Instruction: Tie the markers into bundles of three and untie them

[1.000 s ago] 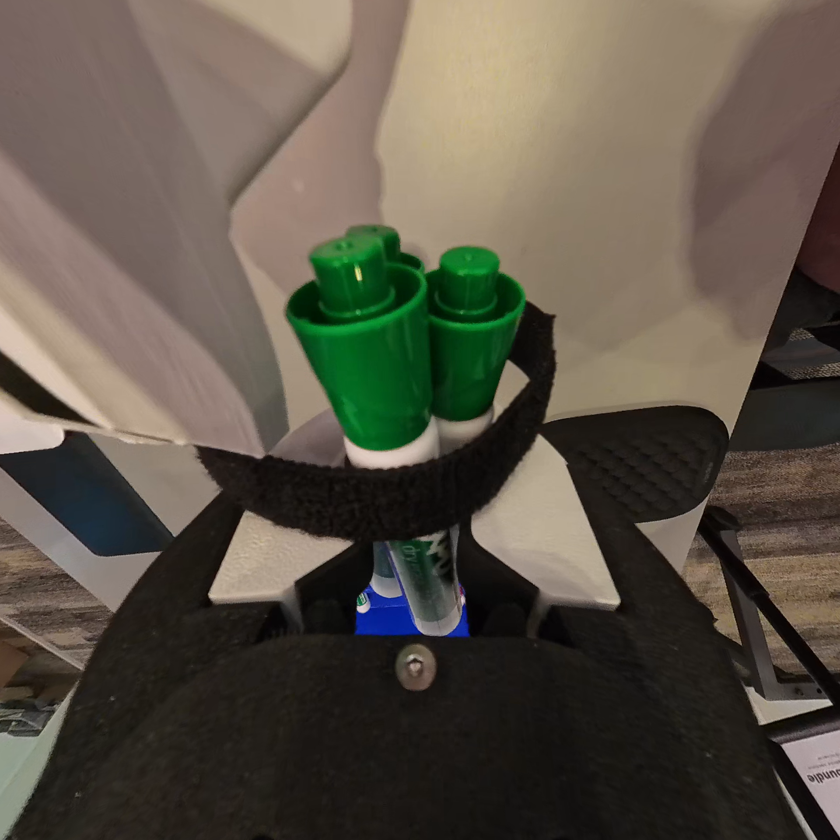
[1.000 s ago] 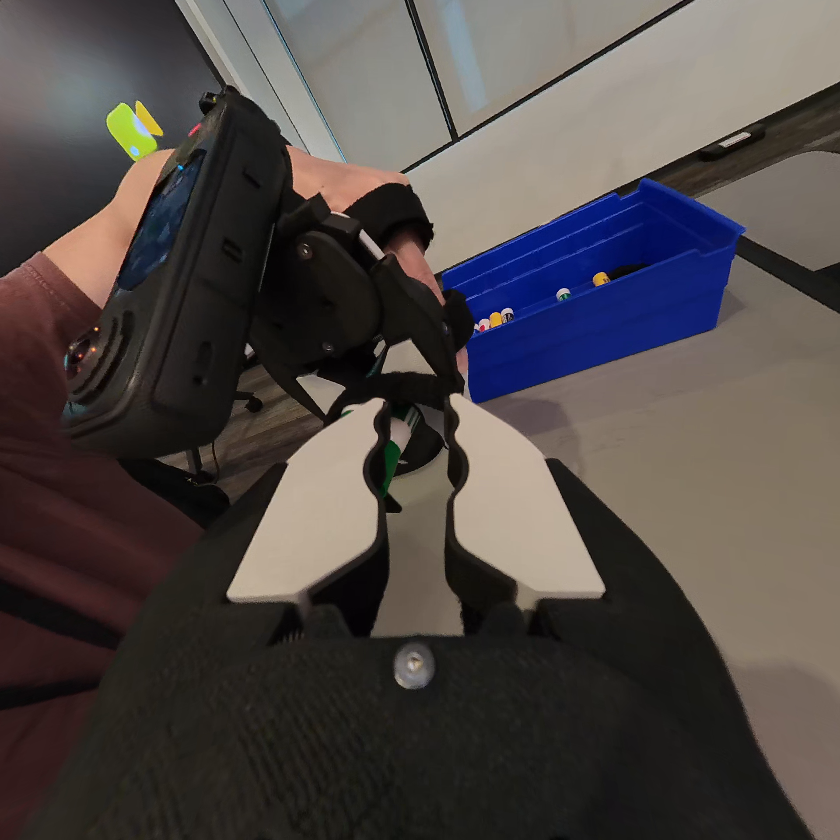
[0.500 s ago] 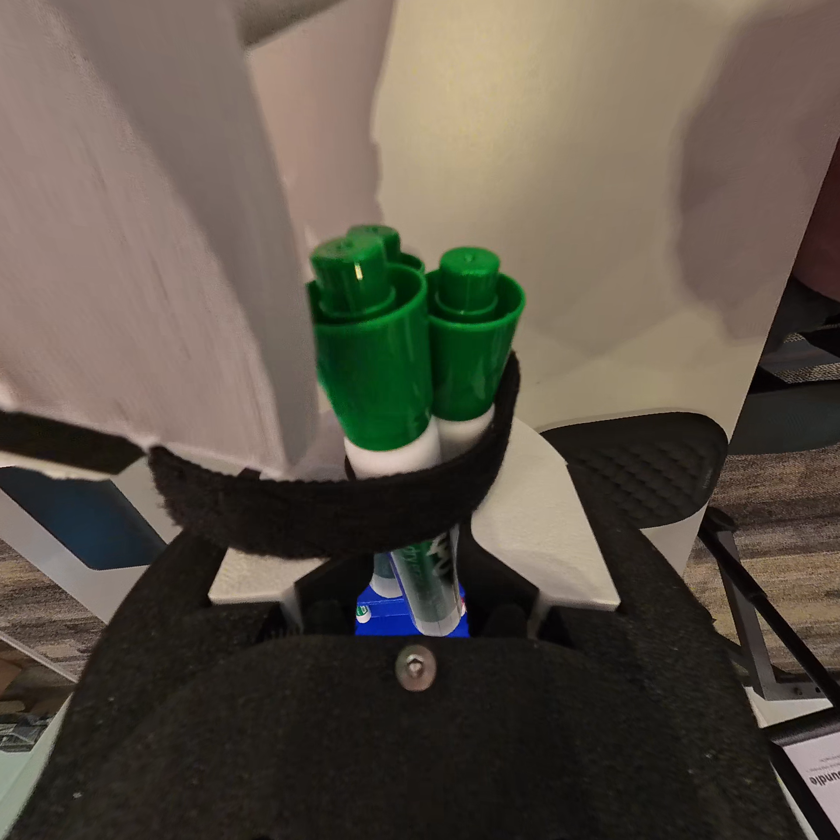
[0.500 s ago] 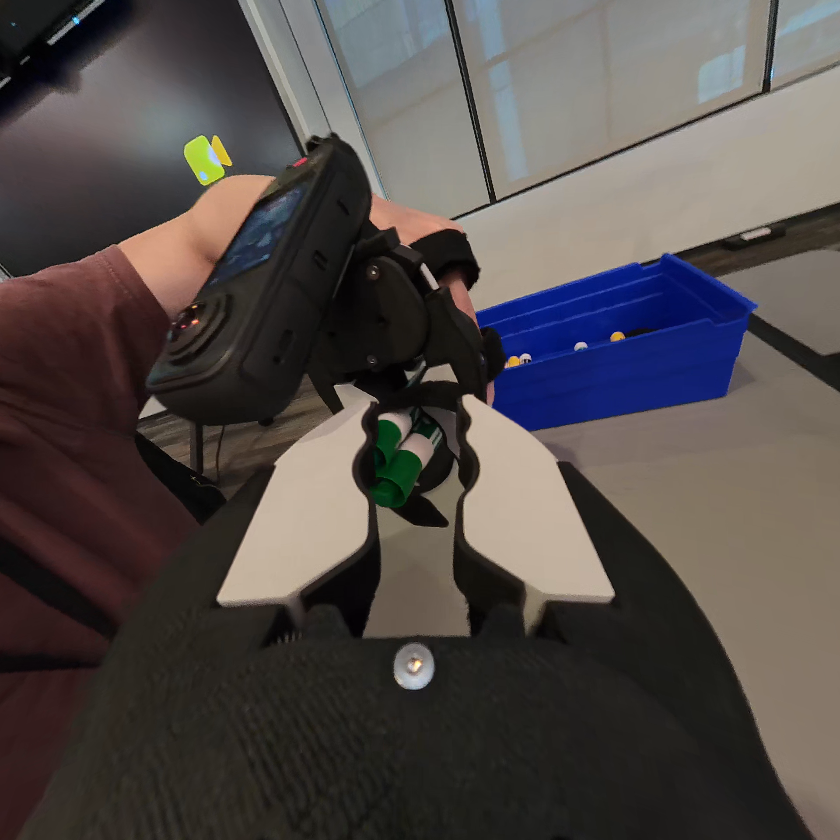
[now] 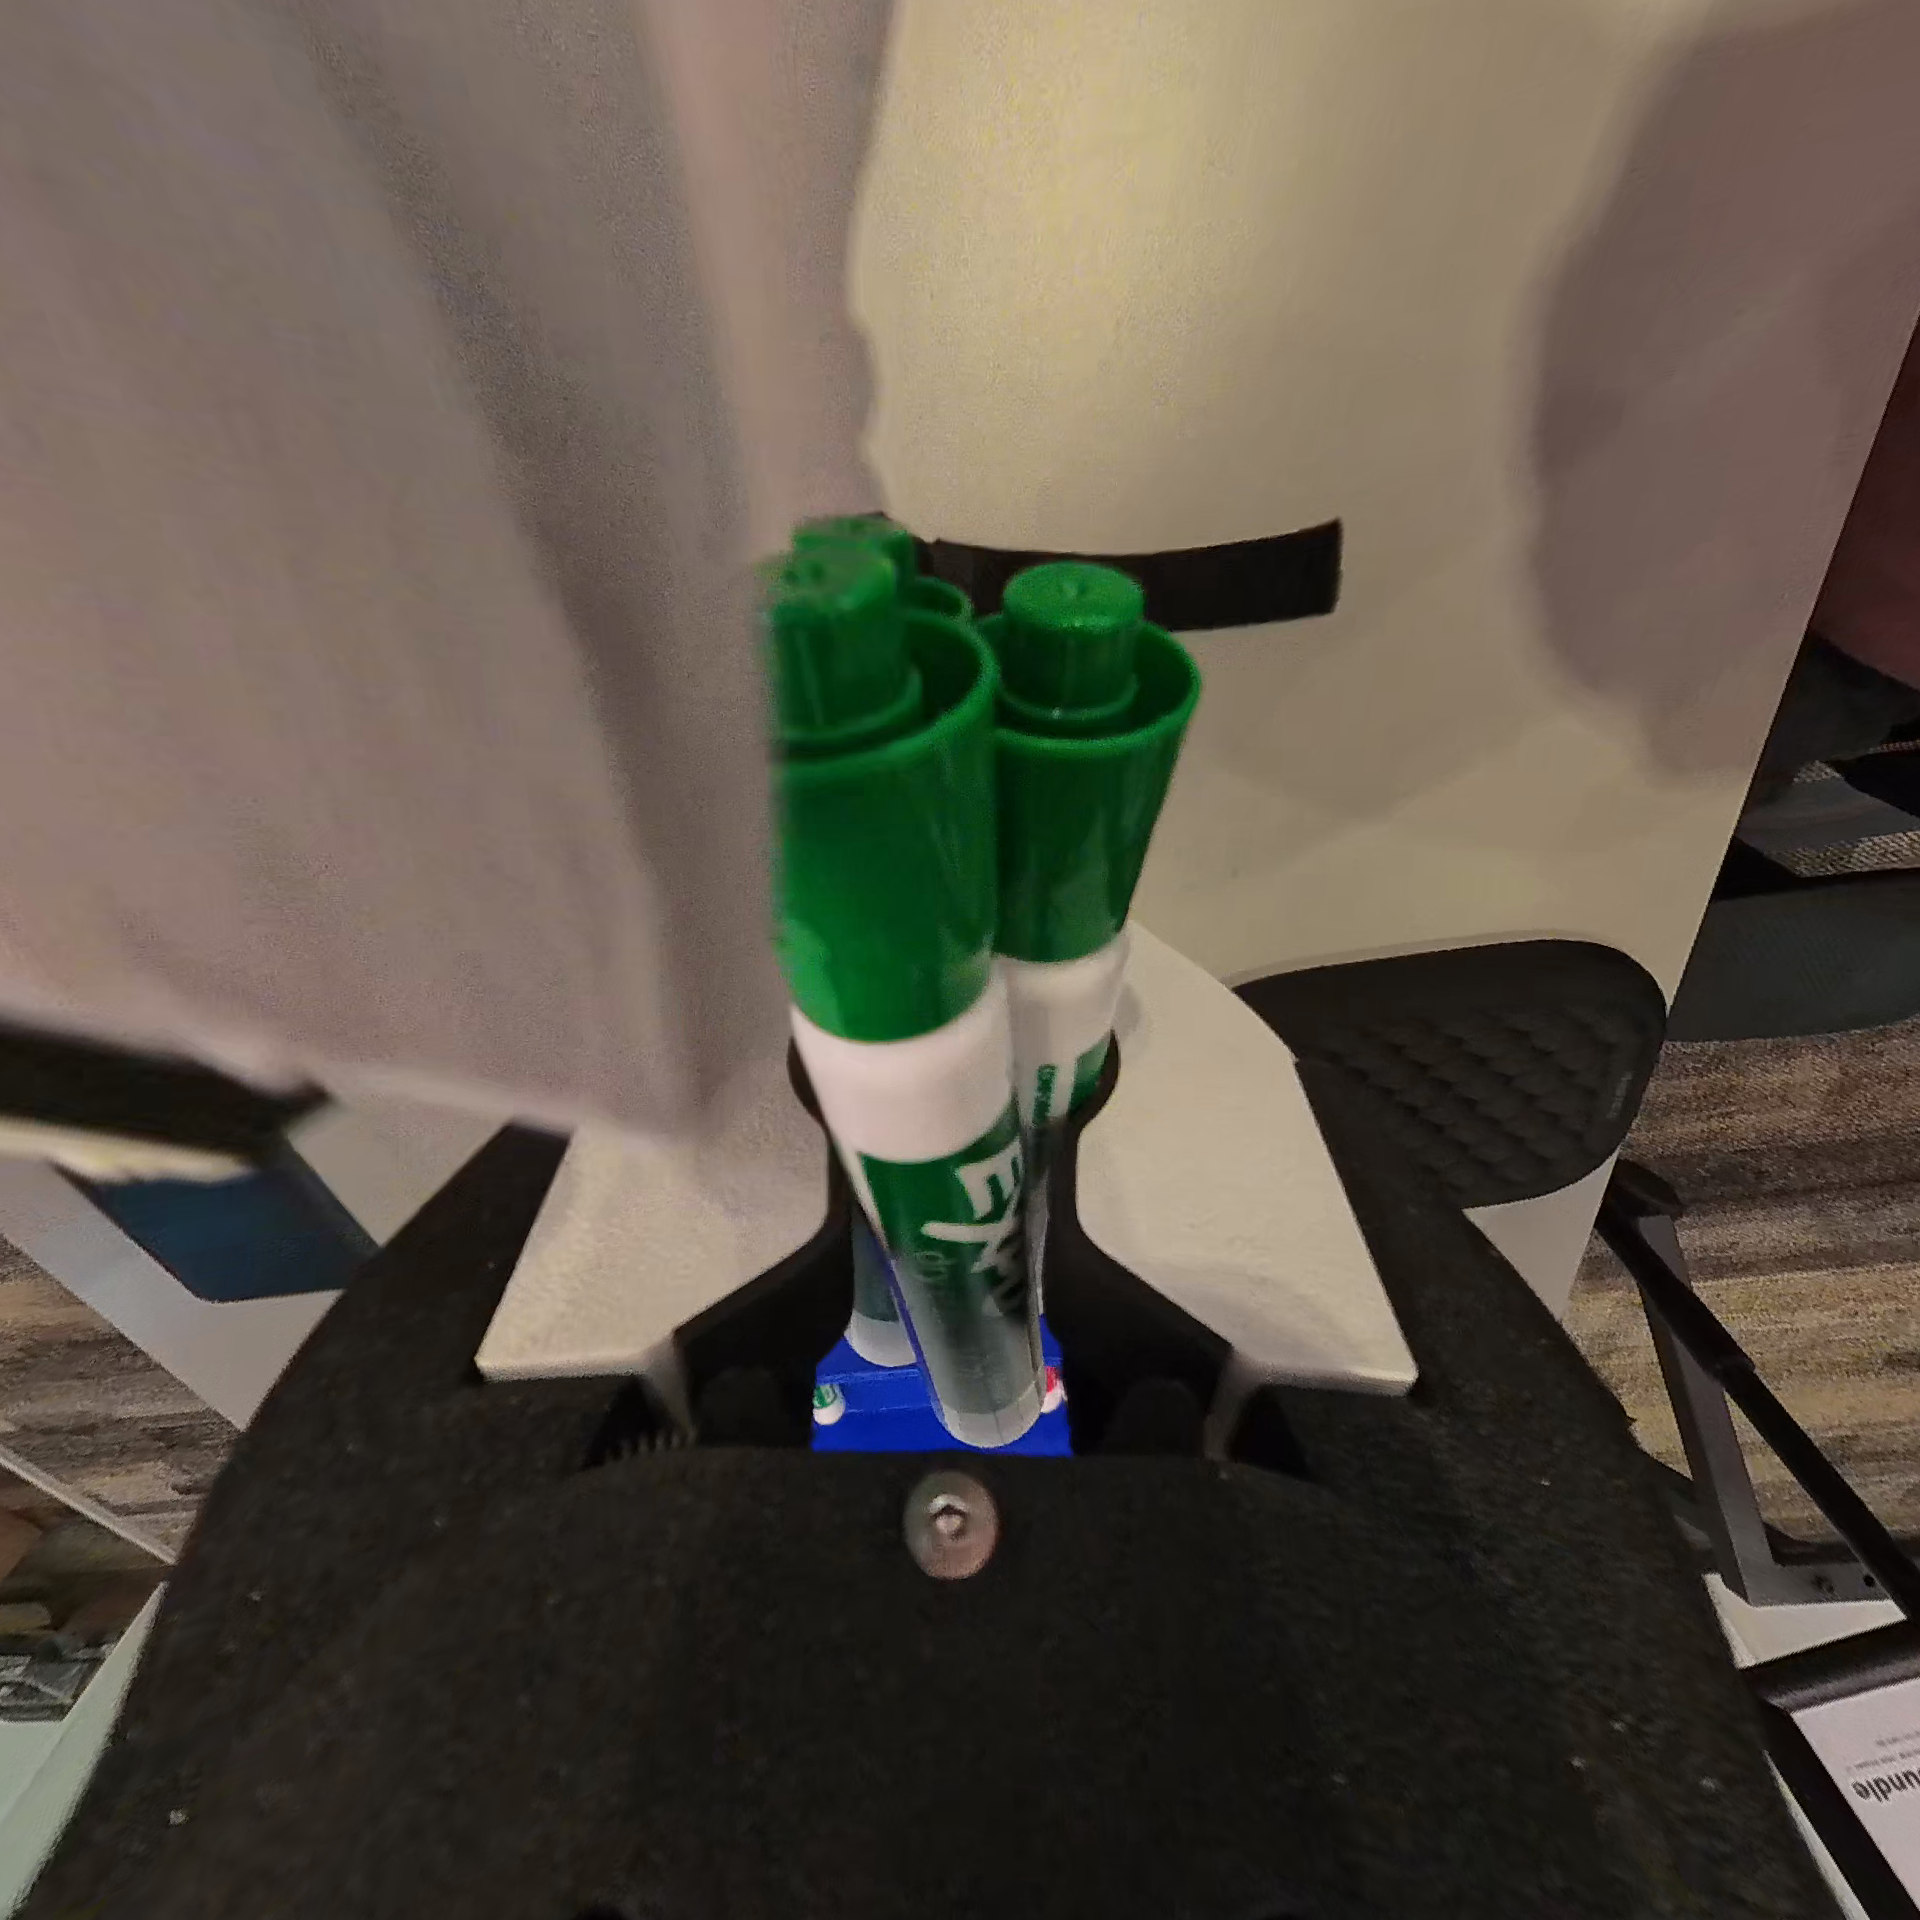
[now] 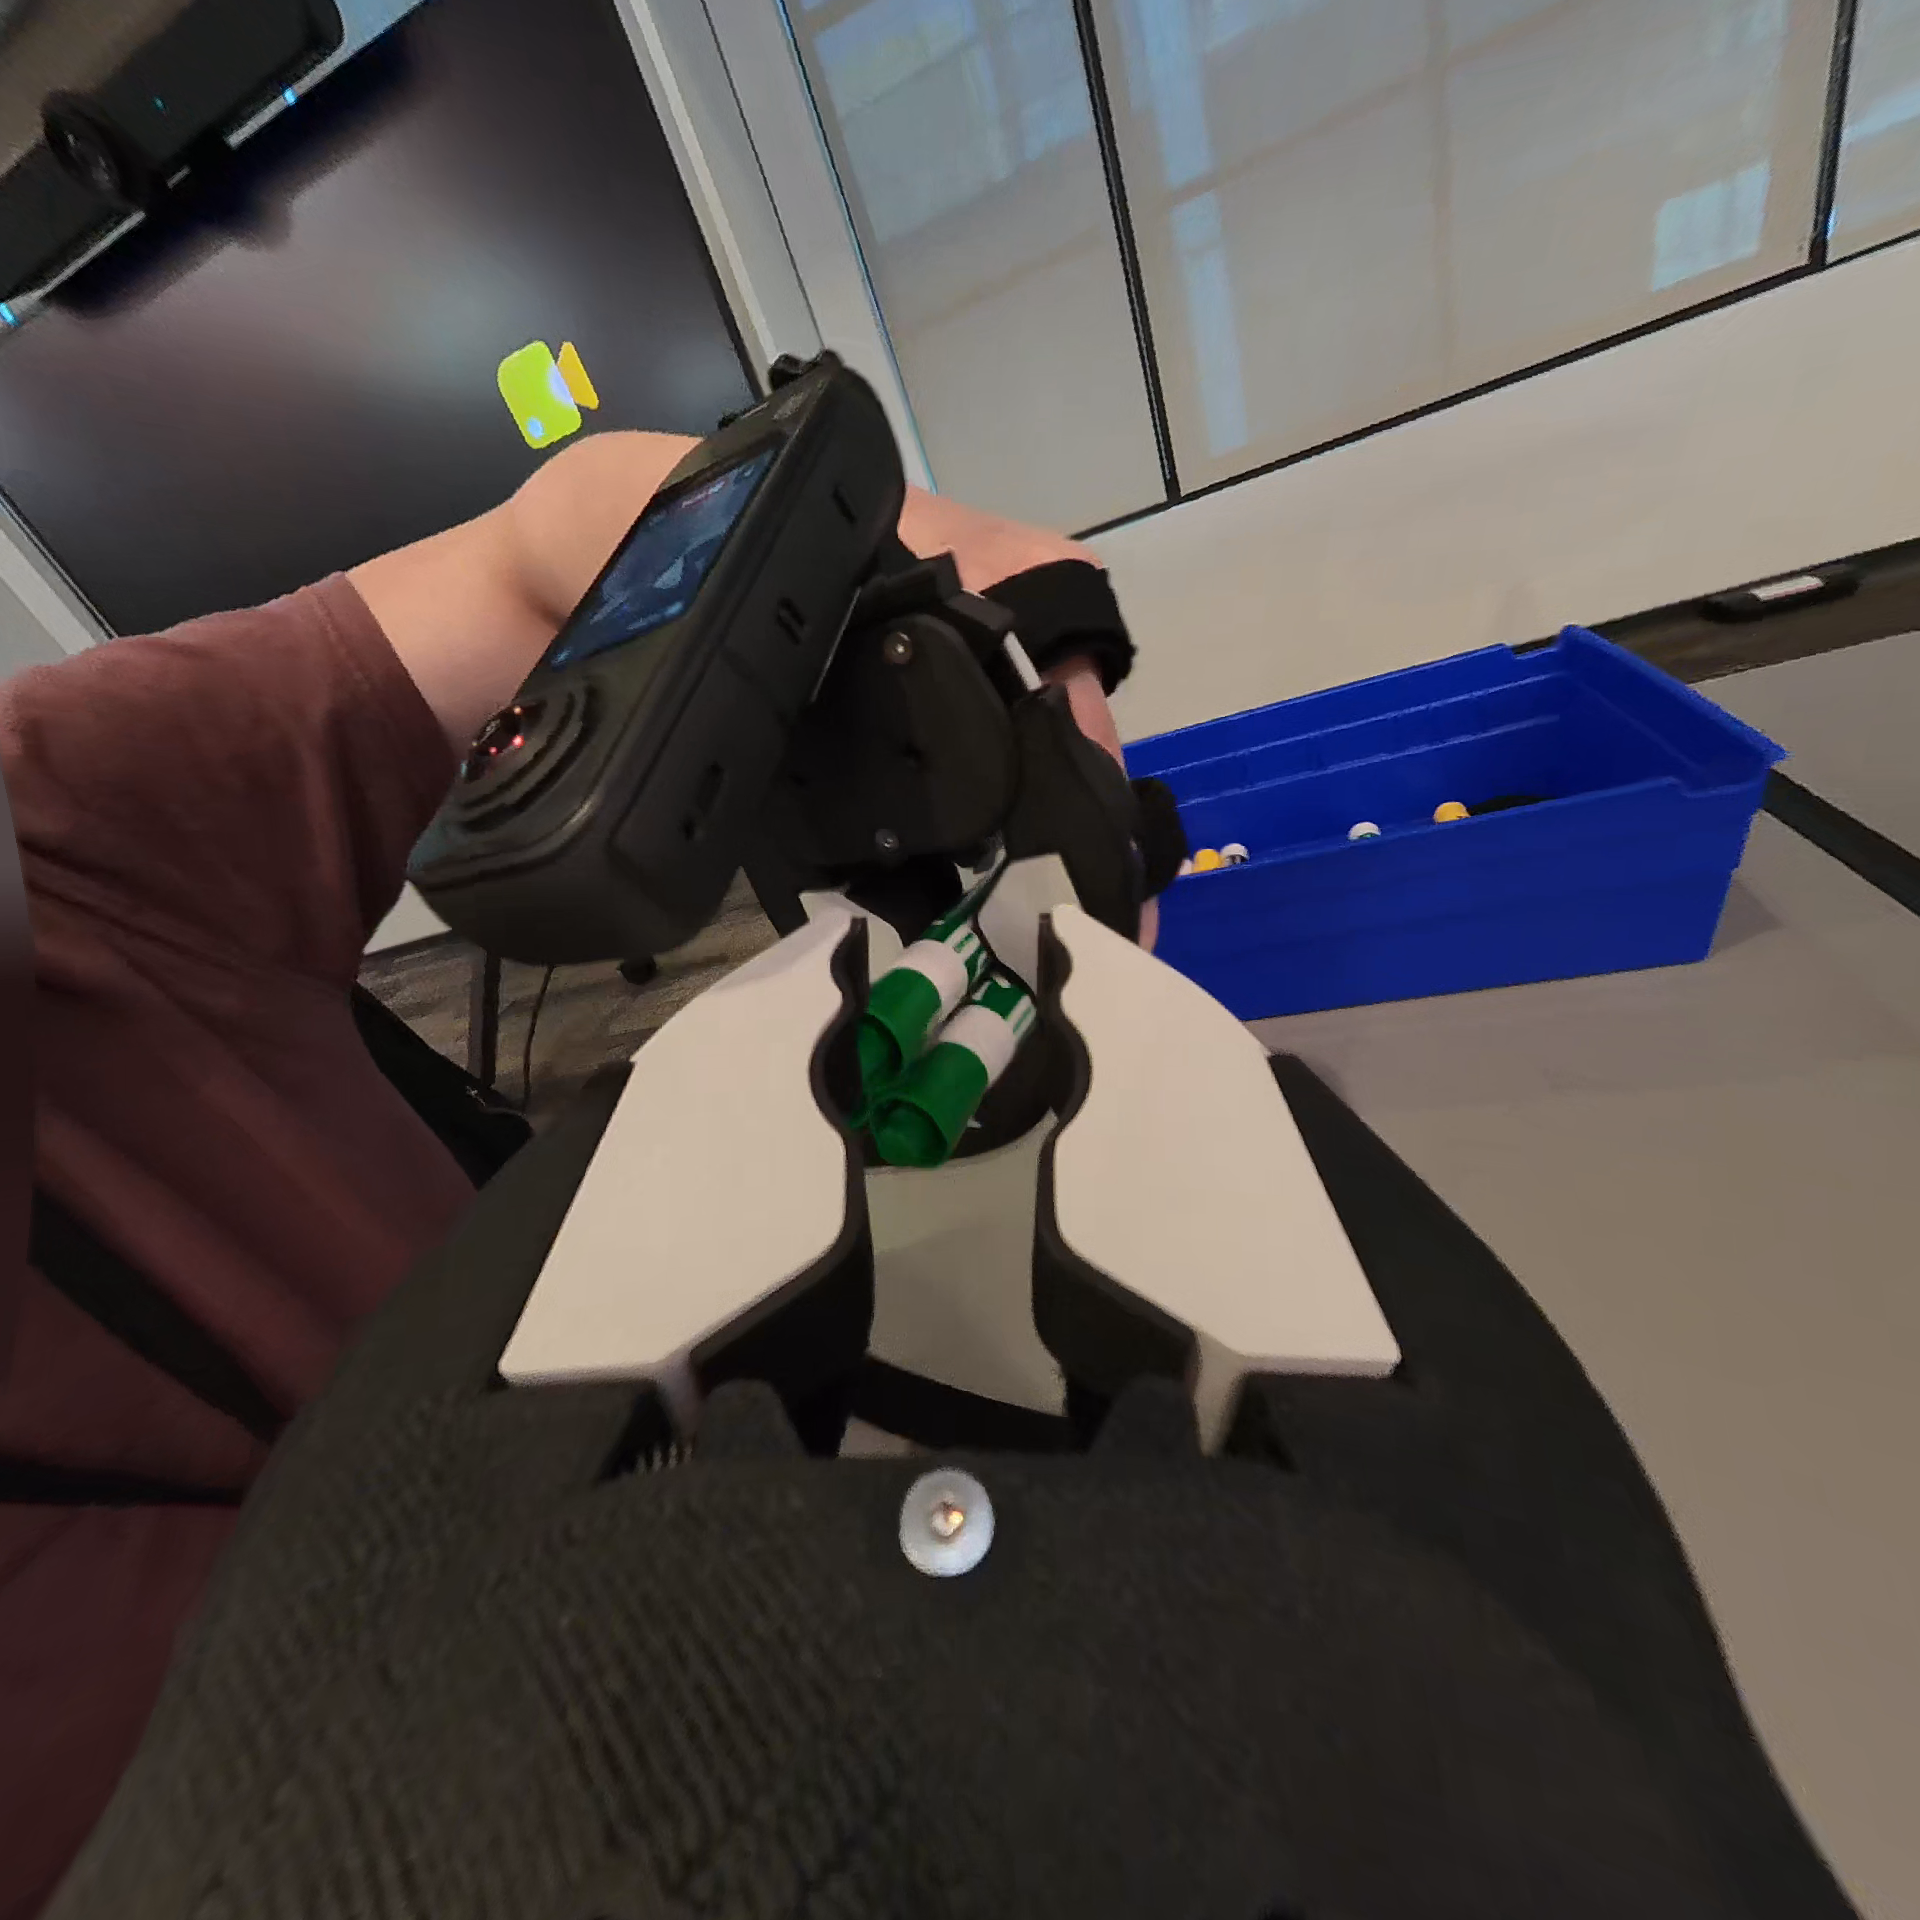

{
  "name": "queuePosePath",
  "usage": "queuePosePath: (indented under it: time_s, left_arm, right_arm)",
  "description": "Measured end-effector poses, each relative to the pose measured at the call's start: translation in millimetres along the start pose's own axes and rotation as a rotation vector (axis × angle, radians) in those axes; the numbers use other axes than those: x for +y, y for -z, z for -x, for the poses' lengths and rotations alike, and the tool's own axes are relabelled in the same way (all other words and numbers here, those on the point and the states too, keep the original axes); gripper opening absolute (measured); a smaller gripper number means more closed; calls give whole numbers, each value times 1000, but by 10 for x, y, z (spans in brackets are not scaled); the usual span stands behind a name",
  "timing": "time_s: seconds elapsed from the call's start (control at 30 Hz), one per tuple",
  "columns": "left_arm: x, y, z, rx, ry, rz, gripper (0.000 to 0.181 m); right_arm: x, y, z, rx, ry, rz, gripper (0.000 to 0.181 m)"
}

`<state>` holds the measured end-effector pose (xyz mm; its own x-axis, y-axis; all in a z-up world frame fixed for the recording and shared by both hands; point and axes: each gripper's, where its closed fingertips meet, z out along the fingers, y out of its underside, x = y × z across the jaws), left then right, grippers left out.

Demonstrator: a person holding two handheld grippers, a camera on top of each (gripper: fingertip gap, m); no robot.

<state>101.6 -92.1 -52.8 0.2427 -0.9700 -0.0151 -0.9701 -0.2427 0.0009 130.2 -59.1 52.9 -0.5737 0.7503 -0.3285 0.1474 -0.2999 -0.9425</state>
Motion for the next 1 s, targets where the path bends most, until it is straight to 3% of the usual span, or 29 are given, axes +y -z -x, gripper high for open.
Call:
queuePosePath:
  time_s: [0.03,0.2,0.37,0.47,0.67,1.0]
  left_arm:
    - [12,2,4,-6,2,0,41]
    - [61,11,20,-52,18,-14,41]
    - [162,-86,24,-138,42,-9,42]
    - [208,-158,6,-171,76,-9,42]
    - [481,-334,-30,-211,218,25,42]
    - [663,-477,-56,-234,367,38,42]
  right_arm:
    - [-3,38,-21,9,-1,-7,32]
    - [114,269,-32,92,86,-5,32]
    - [672,411,-45,140,94,100,25]
    - [1108,351,-9,121,99,205,25]
    - [1798,125,319,25,302,395,32]
    - [2120,-285,288,111,501,528,34]
